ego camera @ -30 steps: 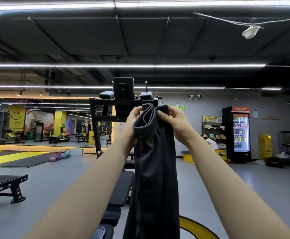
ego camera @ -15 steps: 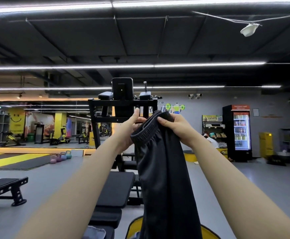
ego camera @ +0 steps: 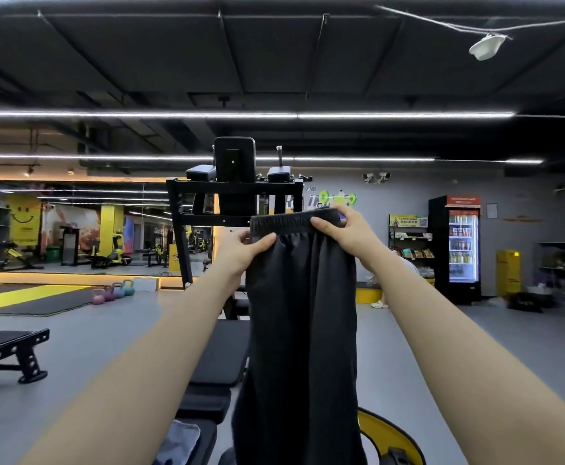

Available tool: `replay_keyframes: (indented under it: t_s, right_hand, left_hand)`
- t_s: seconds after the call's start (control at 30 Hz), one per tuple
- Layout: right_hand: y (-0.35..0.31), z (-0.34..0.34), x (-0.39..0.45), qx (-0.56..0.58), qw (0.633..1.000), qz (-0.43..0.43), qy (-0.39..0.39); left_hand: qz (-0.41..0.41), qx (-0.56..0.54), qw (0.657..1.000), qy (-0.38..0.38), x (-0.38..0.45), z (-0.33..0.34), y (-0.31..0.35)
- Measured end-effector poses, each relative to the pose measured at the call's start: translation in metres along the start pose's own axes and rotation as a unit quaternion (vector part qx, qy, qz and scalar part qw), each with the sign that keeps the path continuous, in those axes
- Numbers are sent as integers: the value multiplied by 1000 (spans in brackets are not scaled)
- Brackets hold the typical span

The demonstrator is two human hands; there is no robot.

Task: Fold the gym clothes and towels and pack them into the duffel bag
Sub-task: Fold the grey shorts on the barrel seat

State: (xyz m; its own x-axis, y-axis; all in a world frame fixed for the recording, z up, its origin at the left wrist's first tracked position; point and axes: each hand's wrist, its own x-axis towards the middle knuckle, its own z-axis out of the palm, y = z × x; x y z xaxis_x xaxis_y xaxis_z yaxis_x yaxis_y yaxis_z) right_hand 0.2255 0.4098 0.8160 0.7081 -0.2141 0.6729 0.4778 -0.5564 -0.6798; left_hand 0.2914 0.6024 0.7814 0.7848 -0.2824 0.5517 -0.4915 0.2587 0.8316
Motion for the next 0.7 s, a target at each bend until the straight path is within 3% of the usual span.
replay_keyframes:
  t_s: [0.23, 0.5, 0.7]
  right_hand:
    - [13, -14, -17, 18, 999, 47, -11]
    - [27, -22, -63, -37, 995, 83, -37]
    - [41, -20, -103, -84, 990, 94, -55]
  left_hand:
    - [-42, -52, 998, 13, -10, 6, 2]
    - [-44, 74, 996, -32, -37, -1, -26]
    - [-87, 76, 991, -65, -72, -7, -46]
